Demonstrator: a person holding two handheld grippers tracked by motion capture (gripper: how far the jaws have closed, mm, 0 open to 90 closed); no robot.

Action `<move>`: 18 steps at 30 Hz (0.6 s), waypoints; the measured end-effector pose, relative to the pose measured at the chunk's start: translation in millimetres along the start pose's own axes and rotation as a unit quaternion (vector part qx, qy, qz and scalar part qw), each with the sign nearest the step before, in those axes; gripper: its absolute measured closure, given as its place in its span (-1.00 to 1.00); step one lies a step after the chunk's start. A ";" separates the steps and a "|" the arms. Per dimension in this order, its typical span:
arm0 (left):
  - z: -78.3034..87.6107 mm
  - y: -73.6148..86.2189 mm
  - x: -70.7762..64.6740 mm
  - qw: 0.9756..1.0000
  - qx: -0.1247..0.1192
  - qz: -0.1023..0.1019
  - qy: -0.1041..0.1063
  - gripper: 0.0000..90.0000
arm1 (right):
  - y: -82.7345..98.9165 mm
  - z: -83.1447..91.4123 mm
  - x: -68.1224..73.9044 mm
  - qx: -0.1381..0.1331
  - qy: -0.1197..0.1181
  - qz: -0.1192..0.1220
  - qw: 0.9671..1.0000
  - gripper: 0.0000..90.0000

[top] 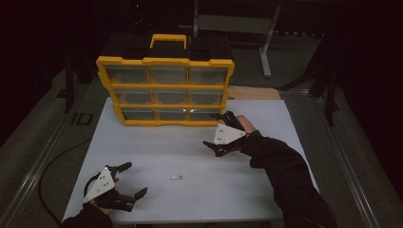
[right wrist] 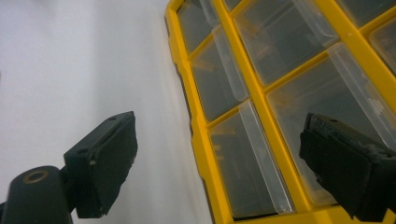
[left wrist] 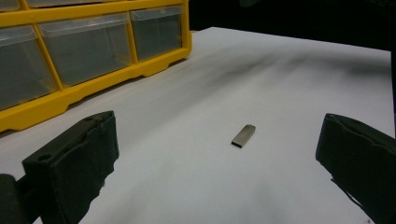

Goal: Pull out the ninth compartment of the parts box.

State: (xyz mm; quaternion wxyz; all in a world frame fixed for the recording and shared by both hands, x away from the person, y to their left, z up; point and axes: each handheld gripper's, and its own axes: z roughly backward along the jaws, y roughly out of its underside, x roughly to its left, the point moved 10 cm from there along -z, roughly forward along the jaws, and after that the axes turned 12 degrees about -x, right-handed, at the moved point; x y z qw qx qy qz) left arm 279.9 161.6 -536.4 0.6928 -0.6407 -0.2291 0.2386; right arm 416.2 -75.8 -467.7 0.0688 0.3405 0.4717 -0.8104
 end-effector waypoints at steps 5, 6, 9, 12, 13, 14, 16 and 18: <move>0.2 0.0 0.2 1.000 0.000 0.000 0.000 -1.00 | 2.7 -8.8 -2.2 0.006 -0.001 0.018 1.000 -0.73; 0.3 0.0 0.2 1.000 0.000 0.000 0.000 -1.00 | 3.4 -10.3 -3.0 0.008 0.001 0.021 1.000 -0.73; 0.3 -0.2 0.0 1.000 0.000 0.000 0.001 -1.00 | 5.1 -14.9 -4.9 0.008 0.000 0.025 1.000 -0.71; 0.5 -0.3 0.0 1.000 -0.001 0.001 0.001 -1.00 | 7.6 -20.1 -6.1 0.013 -0.002 0.031 0.999 -0.71; 0.5 -0.4 -0.1 1.000 -0.001 0.001 0.001 -1.00 | 9.1 -22.0 -5.4 0.017 -0.003 0.031 0.999 -0.71; 0.4 -0.3 0.0 1.000 -0.001 0.001 0.001 -1.00 | 10.8 -23.9 -5.4 0.021 -0.005 0.037 0.999 -0.71; 0.4 0.0 0.2 1.000 -0.001 0.001 0.001 -1.00 | 13.2 -27.9 -6.2 0.024 -0.009 0.048 0.998 -0.71; 0.5 -0.1 0.2 1.000 -0.001 0.001 0.001 -1.00 | 16.1 -31.7 -7.2 0.028 -0.011 0.059 0.998 -0.70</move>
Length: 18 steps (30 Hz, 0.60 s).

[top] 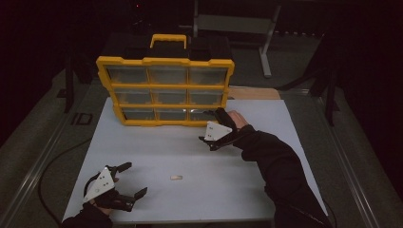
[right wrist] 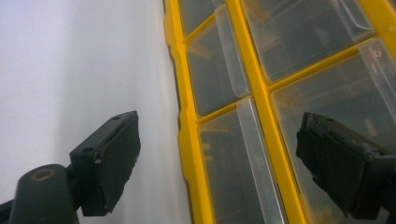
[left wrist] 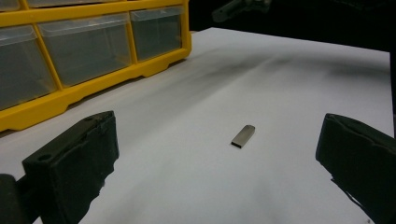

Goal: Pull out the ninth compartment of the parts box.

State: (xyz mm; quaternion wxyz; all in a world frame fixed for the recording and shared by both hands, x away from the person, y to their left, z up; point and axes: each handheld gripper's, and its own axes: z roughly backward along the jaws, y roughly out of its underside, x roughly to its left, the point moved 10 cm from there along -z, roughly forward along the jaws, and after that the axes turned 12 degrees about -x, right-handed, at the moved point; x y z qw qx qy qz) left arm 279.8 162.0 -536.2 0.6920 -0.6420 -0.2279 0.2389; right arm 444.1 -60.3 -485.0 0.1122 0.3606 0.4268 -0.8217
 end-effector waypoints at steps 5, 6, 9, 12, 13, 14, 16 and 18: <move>0.1 -0.3 -0.1 1.000 -0.001 0.000 0.000 -1.00 | 4.4 -9.3 -3.2 0.012 0.003 0.016 1.000 -0.66; 0.2 -0.1 0.0 1.000 -0.001 0.000 0.000 -1.00 | 5.2 -10.3 -4.2 0.015 -0.003 0.029 0.999 -0.65; 0.1 -0.1 -0.1 1.000 -0.001 0.000 0.001 -1.00 | 6.0 -13.4 -3.3 0.022 -0.004 0.049 0.999 -0.65; 0.3 -0.4 0.0 1.000 -0.002 0.001 0.000 -1.00 | 6.8 -21.8 -3.3 0.030 0.001 0.058 0.998 -0.64; 0.4 -0.5 0.1 1.000 -0.002 0.001 0.000 -1.00 | 6.3 -23.3 -3.0 0.029 0.007 0.052 0.998 -0.64; 0.3 -0.6 0.0 1.000 -0.003 0.002 0.000 -1.00 | 6.2 -24.5 -3.3 0.030 0.006 0.055 0.998 -0.64; 0.1 -0.3 0.0 1.000 -0.003 0.002 0.001 -1.00 | 6.0 -25.8 -3.6 0.031 0.007 0.056 0.998 -0.64; 0.2 -0.2 0.0 1.000 -0.003 0.002 0.001 -1.00 | 5.6 -30.1 -5.1 0.030 0.008 0.062 0.998 -0.64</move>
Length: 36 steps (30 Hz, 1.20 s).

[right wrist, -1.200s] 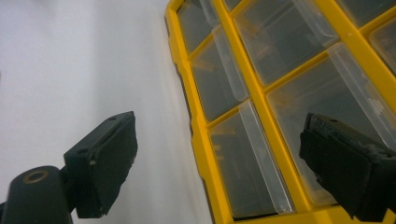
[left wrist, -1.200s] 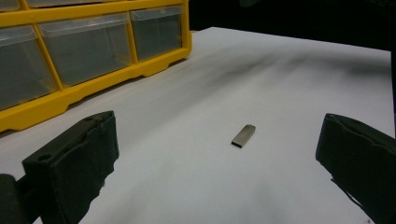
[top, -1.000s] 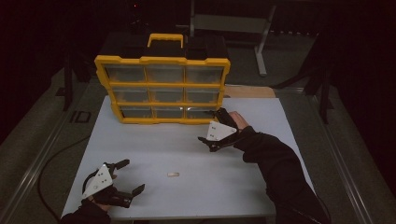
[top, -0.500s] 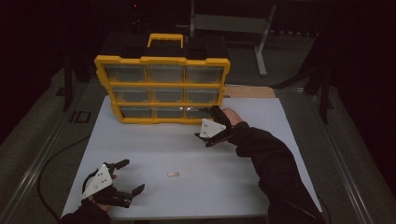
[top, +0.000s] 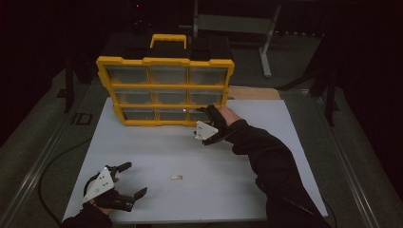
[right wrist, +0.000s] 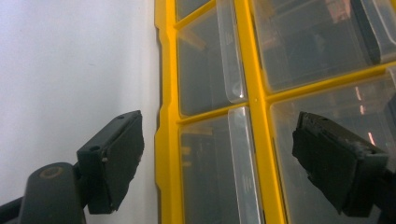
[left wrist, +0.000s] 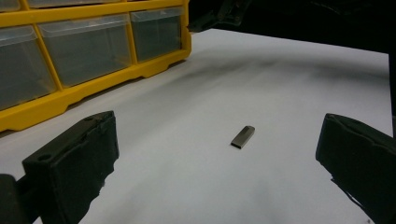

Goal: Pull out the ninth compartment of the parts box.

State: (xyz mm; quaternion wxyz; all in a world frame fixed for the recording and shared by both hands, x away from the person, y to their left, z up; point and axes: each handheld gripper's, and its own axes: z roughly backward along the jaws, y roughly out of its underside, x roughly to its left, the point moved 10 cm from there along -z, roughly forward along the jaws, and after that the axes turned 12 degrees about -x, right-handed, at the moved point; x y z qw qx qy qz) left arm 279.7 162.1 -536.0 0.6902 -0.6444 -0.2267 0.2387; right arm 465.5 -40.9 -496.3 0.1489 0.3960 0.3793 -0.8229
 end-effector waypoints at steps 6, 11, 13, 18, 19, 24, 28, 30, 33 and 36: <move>0.3 0.0 0.8 1.000 -0.002 0.002 0.000 -1.00 | 3.9 -10.9 -0.2 0.012 -0.004 0.037 0.999 -0.61; 0.4 0.2 0.5 1.000 -0.001 0.002 0.001 -1.00 | 5.4 -16.3 -0.7 0.017 0.018 0.059 0.998 -0.43; 0.4 0.2 0.5 1.000 -0.001 0.000 0.001 -1.00 | 6.4 -19.4 0.0 0.017 0.019 0.070 0.997 -0.36; 0.3 0.2 0.5 1.000 -0.001 0.000 0.001 -1.00 | 13.8 -28.0 -1.5 0.043 0.039 0.113 0.992 -0.12; 0.4 0.3 0.6 1.000 0.000 0.000 0.001 -1.00 | 14.6 -28.8 -2.5 0.049 0.044 0.115 0.991 -0.09; 0.2 0.7 0.5 1.000 0.001 -0.003 0.001 -1.00 | 15.6 -34.0 -8.1 0.071 0.075 0.129 0.986 0.18; 0.2 1.0 0.3 1.000 0.003 -0.004 0.001 -1.00 | 17.4 -36.6 -8.1 0.086 0.083 0.143 0.983 0.29; 0.1 1.6 0.4 1.000 0.005 -0.005 -0.001 -1.00 | 18.9 -37.8 -8.5 0.096 0.086 0.142 0.981 0.32; 0.1 1.7 0.4 1.000 0.005 -0.005 0.000 -1.00 | 20.1 -39.0 -9.5 0.110 0.094 0.142 0.979 0.38; 0.2 1.5 0.3 1.000 0.005 -0.006 0.000 -1.00 | 22.4 -41.4 -9.8 0.128 0.101 0.139 0.977 0.48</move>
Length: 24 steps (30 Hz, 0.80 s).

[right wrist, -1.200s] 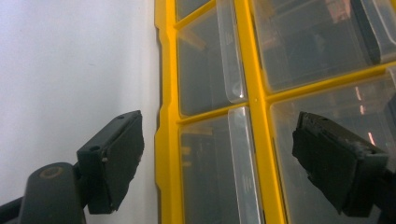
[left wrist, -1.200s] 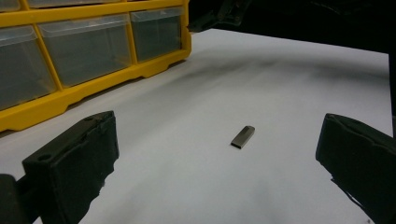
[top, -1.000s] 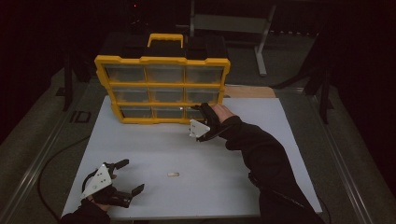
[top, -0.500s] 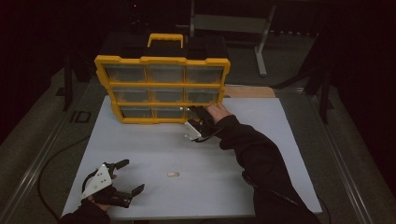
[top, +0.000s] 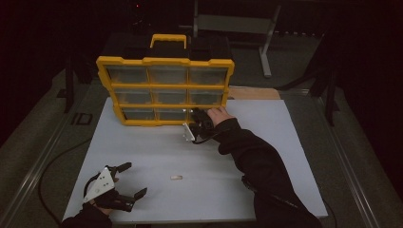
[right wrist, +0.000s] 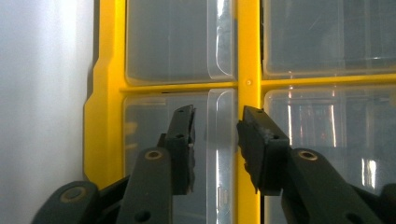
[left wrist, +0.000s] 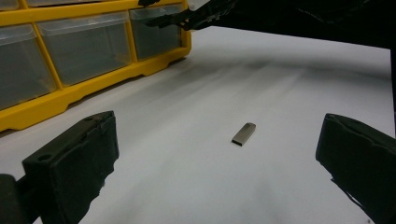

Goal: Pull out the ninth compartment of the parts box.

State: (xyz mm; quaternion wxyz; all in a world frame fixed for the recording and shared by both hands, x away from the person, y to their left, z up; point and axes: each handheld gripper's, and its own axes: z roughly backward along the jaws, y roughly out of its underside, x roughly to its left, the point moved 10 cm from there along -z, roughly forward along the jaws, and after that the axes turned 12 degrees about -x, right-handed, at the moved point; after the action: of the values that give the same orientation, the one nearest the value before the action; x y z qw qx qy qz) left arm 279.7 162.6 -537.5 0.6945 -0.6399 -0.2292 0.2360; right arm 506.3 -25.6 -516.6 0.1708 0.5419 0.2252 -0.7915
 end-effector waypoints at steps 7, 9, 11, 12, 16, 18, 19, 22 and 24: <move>-0.1 0.4 -0.2 1.000 0.002 -0.001 -0.001 -1.00 | -0.5 -2.5 1.4 0.027 0.007 0.000 1.000 0.54; -0.1 0.5 -0.1 1.000 0.002 -0.001 -0.001 -1.00 | -1.4 -3.4 1.5 0.039 0.016 -0.003 0.999 0.56; -0.1 0.5 -0.1 1.000 0.002 -0.002 -0.001 -1.00 | -2.5 -4.8 2.4 0.061 0.028 0.006 0.998 0.57; -0.2 0.6 -0.3 1.000 0.002 -0.002 -0.001 -1.00 | -2.7 -5.2 3.1 0.069 0.031 0.014 0.997 0.57; -0.3 0.7 -0.4 1.000 0.003 -0.002 -0.001 -1.00 | -3.9 -7.0 4.1 0.092 0.038 0.032 0.995 0.59; -0.4 1.0 -0.4 1.000 0.004 -0.002 0.000 -1.00 | -4.3 -7.2 4.3 0.100 0.040 0.029 0.994 0.61; -0.5 1.0 -0.5 1.000 0.004 -0.002 0.000 -1.00 | -4.5 -7.8 3.8 0.102 0.038 0.033 0.993 0.63; -0.7 1.4 -0.5 1.000 0.005 -0.003 0.001 -1.00 | -4.9 -8.0 2.6 0.106 0.043 0.033 0.993 0.66; -0.7 1.2 -0.6 1.000 0.005 -0.003 0.001 -1.00 | -4.3 -8.5 1.6 0.109 0.039 0.029 0.993 0.68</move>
State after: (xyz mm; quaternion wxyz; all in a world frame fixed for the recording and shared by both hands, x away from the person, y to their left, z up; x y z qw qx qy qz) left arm 279.7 161.8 -538.8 0.6987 -0.6358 -0.2291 0.2347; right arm 510.1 -17.5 -520.0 0.1248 0.5941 0.1277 -0.7843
